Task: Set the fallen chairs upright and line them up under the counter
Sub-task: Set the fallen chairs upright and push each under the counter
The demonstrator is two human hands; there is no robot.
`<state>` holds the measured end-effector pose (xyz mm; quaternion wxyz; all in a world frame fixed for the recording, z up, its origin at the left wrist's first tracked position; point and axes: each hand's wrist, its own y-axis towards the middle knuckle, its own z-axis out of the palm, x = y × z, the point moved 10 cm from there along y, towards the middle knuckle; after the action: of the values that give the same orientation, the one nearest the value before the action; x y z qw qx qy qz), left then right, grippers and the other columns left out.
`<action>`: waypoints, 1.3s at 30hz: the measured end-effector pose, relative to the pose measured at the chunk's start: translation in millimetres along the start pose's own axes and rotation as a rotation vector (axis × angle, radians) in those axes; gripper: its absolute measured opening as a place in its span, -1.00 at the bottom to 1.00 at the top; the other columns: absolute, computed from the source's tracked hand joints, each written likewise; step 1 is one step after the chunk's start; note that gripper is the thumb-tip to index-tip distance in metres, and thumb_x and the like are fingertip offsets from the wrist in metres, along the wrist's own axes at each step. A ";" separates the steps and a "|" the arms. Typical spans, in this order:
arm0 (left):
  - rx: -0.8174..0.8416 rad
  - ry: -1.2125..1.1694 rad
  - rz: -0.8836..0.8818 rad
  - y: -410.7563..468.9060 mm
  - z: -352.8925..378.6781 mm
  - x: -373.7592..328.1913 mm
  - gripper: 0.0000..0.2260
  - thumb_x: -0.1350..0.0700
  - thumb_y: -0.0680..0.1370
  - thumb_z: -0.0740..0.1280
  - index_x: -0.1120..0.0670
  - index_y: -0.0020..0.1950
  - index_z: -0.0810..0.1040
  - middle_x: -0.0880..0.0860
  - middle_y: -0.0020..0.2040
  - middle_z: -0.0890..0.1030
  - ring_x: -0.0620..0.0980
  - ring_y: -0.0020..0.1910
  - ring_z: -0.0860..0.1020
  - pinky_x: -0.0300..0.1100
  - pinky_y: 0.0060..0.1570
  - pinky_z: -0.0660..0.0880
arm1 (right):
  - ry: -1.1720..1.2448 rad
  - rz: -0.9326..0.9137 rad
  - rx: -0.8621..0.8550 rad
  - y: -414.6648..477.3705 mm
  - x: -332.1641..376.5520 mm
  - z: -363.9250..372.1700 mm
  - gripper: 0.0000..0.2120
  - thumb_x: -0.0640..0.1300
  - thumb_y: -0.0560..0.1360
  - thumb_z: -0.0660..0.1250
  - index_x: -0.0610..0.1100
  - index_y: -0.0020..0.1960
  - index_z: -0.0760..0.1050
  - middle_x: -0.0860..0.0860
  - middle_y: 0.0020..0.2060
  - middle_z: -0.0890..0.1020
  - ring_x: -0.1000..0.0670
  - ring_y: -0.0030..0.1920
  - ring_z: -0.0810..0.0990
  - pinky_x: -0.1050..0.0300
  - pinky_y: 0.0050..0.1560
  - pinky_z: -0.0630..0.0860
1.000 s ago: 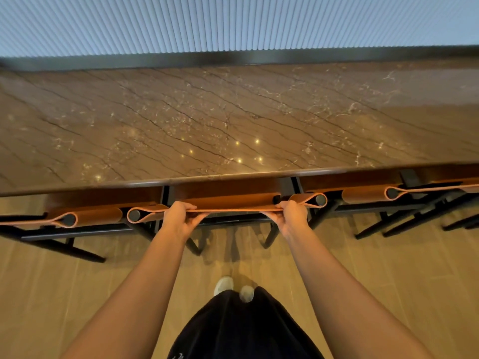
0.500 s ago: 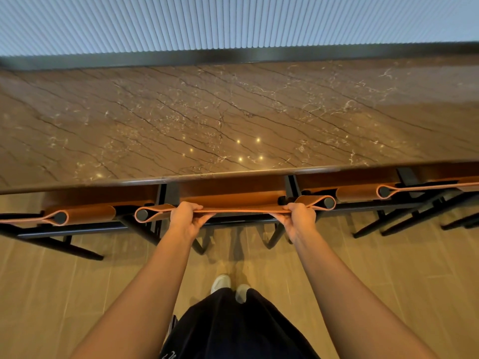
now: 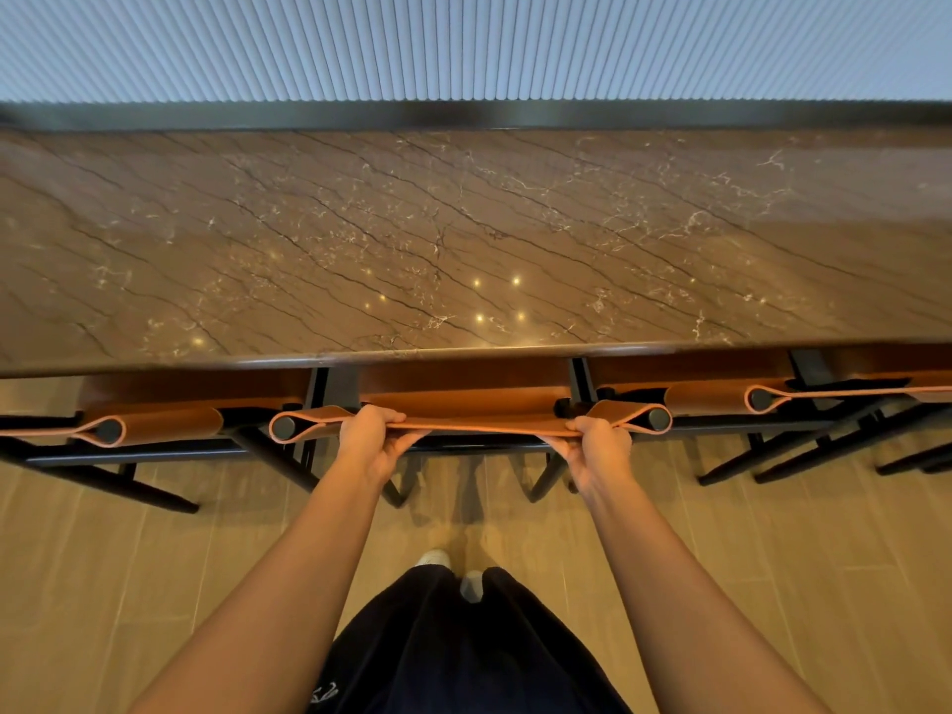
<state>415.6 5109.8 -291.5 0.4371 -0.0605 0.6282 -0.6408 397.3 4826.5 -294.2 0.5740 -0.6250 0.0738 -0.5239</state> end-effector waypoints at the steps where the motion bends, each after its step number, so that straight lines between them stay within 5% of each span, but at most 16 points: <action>1: 0.004 -0.006 0.003 -0.4 3.2 0.3 -0.68 0.48 0.52 0.13 0.20 0.20 0.38 0.25 0.14 0.51 0.26 0.03 0.55 0.15 -0.11 0.59 | 0.015 -0.011 -0.001 0.7 2.0 -1.4 -0.69 -0.53 0.50 0.14 -0.22 0.13 0.32 -0.16 -0.05 0.50 -0.24 -0.01 0.56 -0.18 -0.16 0.61; 8: -0.011 -0.052 0.016 10.6 10.2 -3.6 -0.69 0.48 0.51 0.15 0.15 0.14 0.37 0.21 0.07 0.52 0.20 -0.08 0.58 0.08 -0.24 0.58 | 0.050 0.019 0.016 14.2 8.3 8.9 -0.66 -0.54 0.49 0.13 -0.21 0.14 0.32 -0.21 0.02 0.49 -0.26 0.00 0.56 -0.25 -0.05 0.58; 13: -0.005 -0.114 0.016 10.4 30.3 5.9 -0.74 0.50 0.51 0.14 0.15 0.00 0.37 0.20 0.00 0.51 0.23 -0.05 0.56 0.18 -0.03 0.57 | 0.033 -0.003 0.006 25.0 32.0 10.3 -0.51 -0.54 0.49 0.13 -0.21 0.36 0.27 -0.25 0.19 0.46 -0.27 0.02 0.58 -0.25 -0.11 0.61; 18: -0.016 -0.105 0.031 11.4 32.4 4.4 -0.70 0.50 0.50 0.14 0.09 -0.06 0.34 0.19 -0.03 0.49 0.20 -0.10 0.56 0.18 -0.03 0.57 | 0.019 0.001 0.032 25.4 33.9 14.5 -0.51 -0.54 0.50 0.12 -0.19 0.34 0.27 -0.24 0.20 0.47 -0.21 -0.09 0.59 -0.16 -0.25 0.62; 23: -0.008 -0.091 0.018 9.0 30.7 4.9 -0.72 0.49 0.50 0.14 0.13 0.02 0.38 0.20 0.04 0.50 0.22 -0.08 0.56 0.14 -0.20 0.61 | 0.000 0.021 0.052 26.3 34.0 13.8 -0.41 -0.54 0.50 0.12 -0.14 0.45 0.19 -0.22 0.23 0.45 -0.28 0.07 0.58 -0.27 -0.04 0.59; 26: -0.037 -0.089 0.007 5.1 23.6 9.0 -0.67 0.50 0.50 0.12 0.16 0.13 0.42 0.22 0.09 0.51 0.24 -0.06 0.56 0.12 -0.30 0.61 | -0.028 0.039 0.055 23.9 33.3 12.0 -0.51 -0.53 0.50 0.11 -0.13 0.32 0.26 -0.21 0.12 0.45 -0.29 0.04 0.57 -0.29 -0.03 0.59; 29: -0.067 -0.047 -0.007 1.4 15.6 15.3 -0.60 0.50 0.50 0.09 0.19 0.26 0.39 0.24 0.17 0.51 0.31 0.07 0.55 0.20 -0.16 0.60 | -0.074 0.076 0.051 22.5 30.9 6.8 -0.60 -0.52 0.52 0.11 -0.14 0.22 0.28 -0.22 0.10 0.46 -0.32 0.09 0.54 -0.32 -0.03 0.58; 35: -0.083 -0.023 0.031 -3.9 0.3 14.5 -0.73 0.51 0.50 0.10 0.16 -0.07 0.37 0.26 0.12 0.49 0.29 -0.06 0.53 0.19 -0.07 0.59 | -0.123 0.099 0.065 15.6 21.8 7.2 -0.67 -0.51 0.54 0.10 -0.19 0.18 0.34 -0.21 -0.01 0.49 -0.28 -0.06 0.56 -0.26 -0.30 0.60; 37: -0.094 -0.025 0.030 -4.3 -10.4 10.2 -0.74 0.51 0.50 0.11 0.16 -0.08 0.37 0.26 0.11 0.49 0.28 -0.04 0.54 0.17 -0.08 0.59 | -0.128 0.110 0.078 12.3 13.4 12.4 -0.73 -0.51 0.54 0.11 -0.20 0.10 0.36 -0.23 -0.01 0.50 -0.26 -0.11 0.57 -0.22 -0.39 0.60; 39: -0.079 -0.032 0.023 -2.5 -16.9 0.2 -0.73 0.51 0.51 0.11 0.17 0.00 0.39 0.26 0.12 0.49 0.31 0.04 0.54 0.19 -0.01 0.58 | -0.123 0.109 0.085 10.0 6.3 21.5 -0.70 -0.51 0.53 0.12 -0.20 0.15 0.34 -0.23 0.05 0.50 -0.28 -0.07 0.58 -0.25 -0.27 0.63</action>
<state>403.7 5122.0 -292.8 0.4518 -0.0808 0.6464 -0.6095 421.0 4832.6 -294.1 0.6312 -0.6263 0.0501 -0.4548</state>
